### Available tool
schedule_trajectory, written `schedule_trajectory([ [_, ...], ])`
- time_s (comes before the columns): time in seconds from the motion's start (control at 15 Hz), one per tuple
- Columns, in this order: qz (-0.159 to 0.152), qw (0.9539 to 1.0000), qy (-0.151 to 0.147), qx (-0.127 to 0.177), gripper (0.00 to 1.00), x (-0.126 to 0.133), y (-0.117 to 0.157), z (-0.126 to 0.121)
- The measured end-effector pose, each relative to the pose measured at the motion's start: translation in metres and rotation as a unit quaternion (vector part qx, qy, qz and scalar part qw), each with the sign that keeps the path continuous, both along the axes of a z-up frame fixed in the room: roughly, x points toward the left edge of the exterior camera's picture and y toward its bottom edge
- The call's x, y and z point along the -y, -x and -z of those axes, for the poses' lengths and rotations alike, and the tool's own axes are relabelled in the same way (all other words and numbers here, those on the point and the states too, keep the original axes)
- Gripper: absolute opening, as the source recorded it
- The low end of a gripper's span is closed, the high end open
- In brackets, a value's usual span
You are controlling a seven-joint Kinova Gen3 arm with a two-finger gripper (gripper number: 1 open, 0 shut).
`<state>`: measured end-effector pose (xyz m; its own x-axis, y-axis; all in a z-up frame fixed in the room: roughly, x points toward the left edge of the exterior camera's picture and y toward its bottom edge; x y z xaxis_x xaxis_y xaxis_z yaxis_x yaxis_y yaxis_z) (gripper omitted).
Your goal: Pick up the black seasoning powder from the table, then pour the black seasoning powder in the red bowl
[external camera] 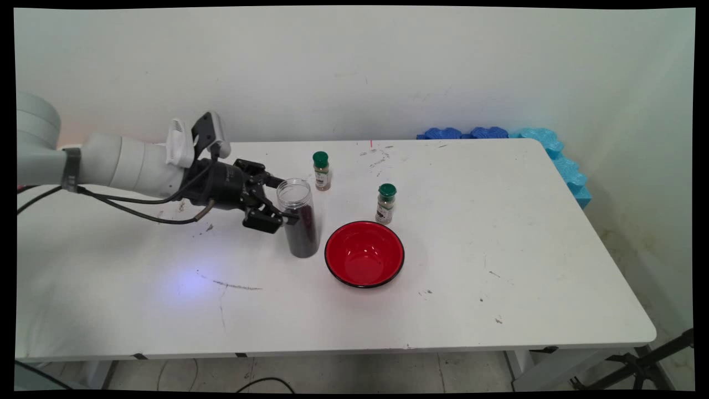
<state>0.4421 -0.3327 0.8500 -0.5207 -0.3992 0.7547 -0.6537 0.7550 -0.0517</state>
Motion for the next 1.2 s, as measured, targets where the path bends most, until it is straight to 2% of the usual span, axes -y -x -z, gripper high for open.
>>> schedule_trajectory([
  [0.27,0.003,1.0,0.001,0.0,1.0,0.005,0.004,0.004],
  [0.33,0.003,1.0,0.002,-0.001,0.0,0.006,0.005,0.004],
  [0.87,0.0,1.0,-0.001,-0.002,0.0,0.005,0.002,0.0],
  [1.2,-0.01,0.9998,-0.012,0.011,0.0,-0.013,-0.015,-0.028],
])
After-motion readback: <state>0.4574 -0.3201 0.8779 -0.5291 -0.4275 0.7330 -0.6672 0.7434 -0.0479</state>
